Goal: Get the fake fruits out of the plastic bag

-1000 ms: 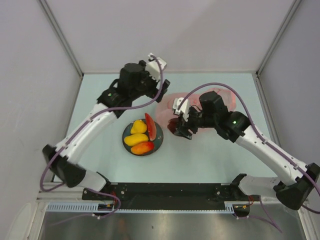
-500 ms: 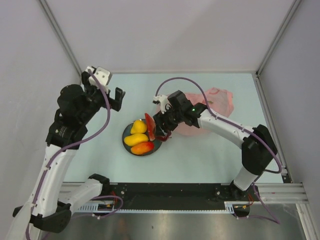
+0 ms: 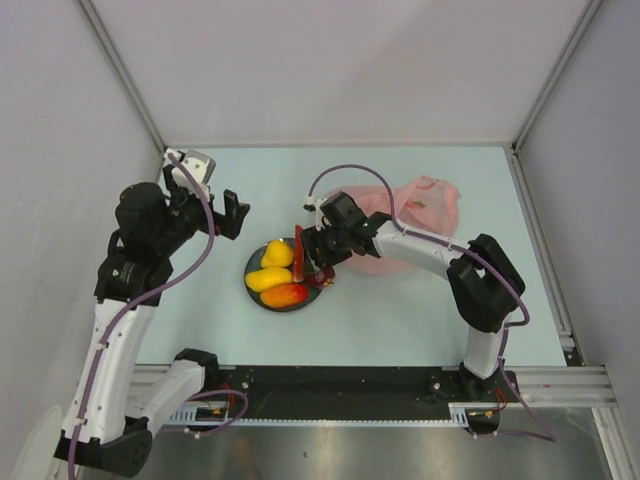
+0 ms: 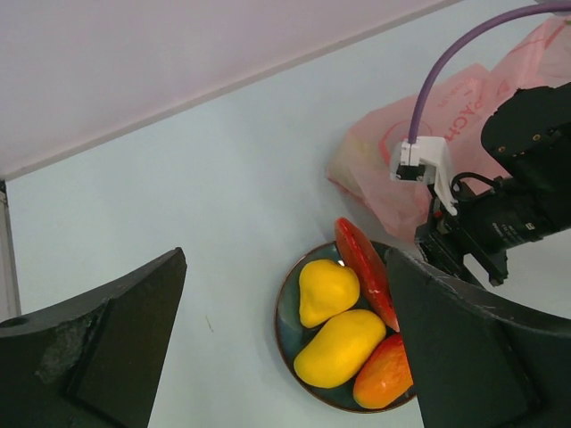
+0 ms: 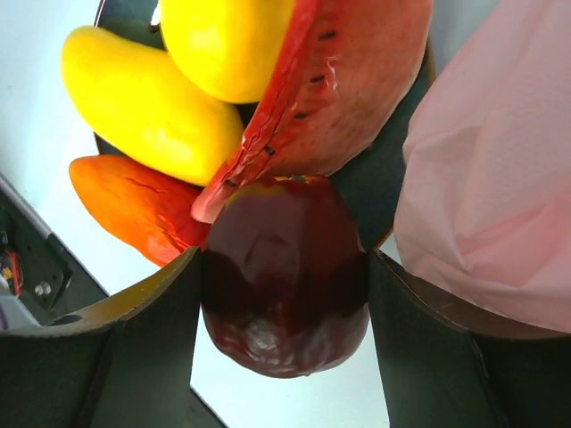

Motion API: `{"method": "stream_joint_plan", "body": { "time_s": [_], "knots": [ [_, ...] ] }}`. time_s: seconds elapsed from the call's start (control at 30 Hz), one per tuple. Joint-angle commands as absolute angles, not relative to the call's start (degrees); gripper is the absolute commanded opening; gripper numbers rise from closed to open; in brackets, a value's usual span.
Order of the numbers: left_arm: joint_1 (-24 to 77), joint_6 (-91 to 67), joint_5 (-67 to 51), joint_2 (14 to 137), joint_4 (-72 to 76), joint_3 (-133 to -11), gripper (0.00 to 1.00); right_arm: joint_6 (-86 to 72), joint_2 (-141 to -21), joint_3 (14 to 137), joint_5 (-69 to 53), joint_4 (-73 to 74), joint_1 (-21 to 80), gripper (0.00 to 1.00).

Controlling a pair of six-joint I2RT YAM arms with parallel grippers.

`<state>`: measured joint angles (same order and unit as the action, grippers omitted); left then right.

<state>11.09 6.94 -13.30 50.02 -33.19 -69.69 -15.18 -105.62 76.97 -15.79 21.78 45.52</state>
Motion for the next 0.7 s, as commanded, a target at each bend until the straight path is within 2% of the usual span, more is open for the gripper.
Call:
{"method": "stream_joint_plan", "body": {
  "time_s": [0.0,0.4,0.5,0.53,0.57,0.63,0.67],
  "knots": [
    [10.7,4.9,-16.6,49.6,-31.7,-68.7,1.0,-16.7,-106.8,79.2,-12.7,19.7,44.7,0.53],
    [10.7,4.1,-18.5,51.2,-30.2,-68.9,1.0,-17.5,-109.6,82.1,-12.6,18.2,44.6,0.54],
    [10.7,4.1,-18.1,51.6,-29.5,-68.7,0.99,-17.8,-110.1,82.6,-13.7,17.8,44.6,0.7],
    [10.7,4.1,-18.1,51.9,-29.3,-68.6,0.99,-17.8,-110.2,82.7,-14.4,17.8,44.6,0.85],
    [10.7,4.0,-18.2,52.0,-29.1,-68.8,0.98,-17.8,-110.0,82.7,-14.7,18.2,44.5,0.91],
    [10.7,3.8,-18.6,52.3,-28.7,-69.1,0.99,-16.8,-109.4,82.6,-14.6,18.7,44.5,0.99],
    [10.7,3.6,-19.2,52.6,-28.7,-69.2,0.98,-16.5,-109.1,82.6,-14.4,19.4,44.5,0.99]
  ]
}}
